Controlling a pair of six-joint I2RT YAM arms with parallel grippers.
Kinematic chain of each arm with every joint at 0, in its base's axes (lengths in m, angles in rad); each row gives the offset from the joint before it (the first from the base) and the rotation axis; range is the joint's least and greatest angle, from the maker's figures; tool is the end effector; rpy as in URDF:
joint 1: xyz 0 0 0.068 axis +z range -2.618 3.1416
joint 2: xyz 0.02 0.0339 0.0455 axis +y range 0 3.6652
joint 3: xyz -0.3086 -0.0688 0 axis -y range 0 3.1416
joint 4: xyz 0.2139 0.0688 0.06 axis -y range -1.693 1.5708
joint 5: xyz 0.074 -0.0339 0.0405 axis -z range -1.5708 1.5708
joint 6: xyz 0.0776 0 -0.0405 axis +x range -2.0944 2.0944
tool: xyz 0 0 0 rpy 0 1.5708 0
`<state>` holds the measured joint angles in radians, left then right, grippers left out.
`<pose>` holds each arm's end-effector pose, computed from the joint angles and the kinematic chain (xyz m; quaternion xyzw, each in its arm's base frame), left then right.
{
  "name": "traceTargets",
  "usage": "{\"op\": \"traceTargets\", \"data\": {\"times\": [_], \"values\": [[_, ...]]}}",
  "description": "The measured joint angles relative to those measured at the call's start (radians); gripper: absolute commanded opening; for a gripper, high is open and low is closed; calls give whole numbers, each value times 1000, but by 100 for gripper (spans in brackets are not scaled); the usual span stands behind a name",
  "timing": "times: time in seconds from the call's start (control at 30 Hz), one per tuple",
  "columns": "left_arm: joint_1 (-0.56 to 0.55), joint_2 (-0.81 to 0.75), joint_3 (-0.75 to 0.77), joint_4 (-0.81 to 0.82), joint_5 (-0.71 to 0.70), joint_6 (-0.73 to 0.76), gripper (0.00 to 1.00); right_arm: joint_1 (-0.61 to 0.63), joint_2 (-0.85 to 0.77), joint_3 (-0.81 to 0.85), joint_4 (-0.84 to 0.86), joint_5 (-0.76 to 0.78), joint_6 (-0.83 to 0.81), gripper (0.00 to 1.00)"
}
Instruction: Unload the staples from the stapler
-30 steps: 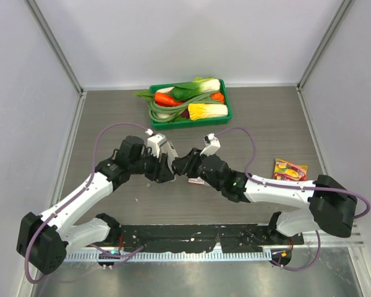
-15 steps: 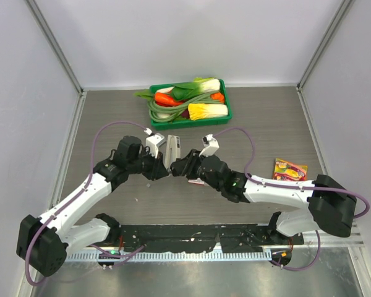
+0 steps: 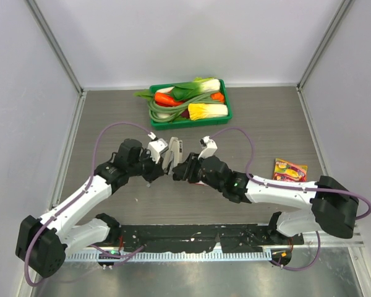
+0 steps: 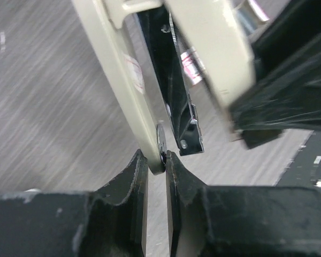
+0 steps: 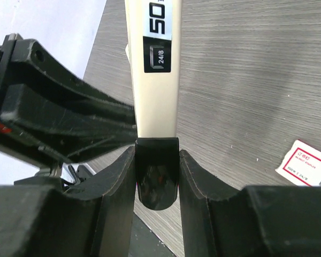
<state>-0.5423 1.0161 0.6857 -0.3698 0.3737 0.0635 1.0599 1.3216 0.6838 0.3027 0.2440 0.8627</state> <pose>0.1491 -0.1229 0.2690 0.3405 0.8270 -0.2619 0.3626 0.1594 0.2460 0.2843 -0.0095 0.8121 0.4147 0.4105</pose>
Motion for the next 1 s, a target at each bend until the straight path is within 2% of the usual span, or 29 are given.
{"op": "traceTargets", "data": {"times": [0.27,0.57,0.77,1.0], "values": [[3,-13,-57,56,-98,138,6,-13,-81,-27,-85,-49,-38,1],[-5,11,-80,119,-163,323,2,-53,-86,-18,-135,-143,-108,1],[-28,48,-142,223,-220,509,1,-56,-95,-14,-227,-177,-186,1],[-58,55,-243,407,-248,684,2,-56,-181,-48,-338,-195,-265,1]]}}
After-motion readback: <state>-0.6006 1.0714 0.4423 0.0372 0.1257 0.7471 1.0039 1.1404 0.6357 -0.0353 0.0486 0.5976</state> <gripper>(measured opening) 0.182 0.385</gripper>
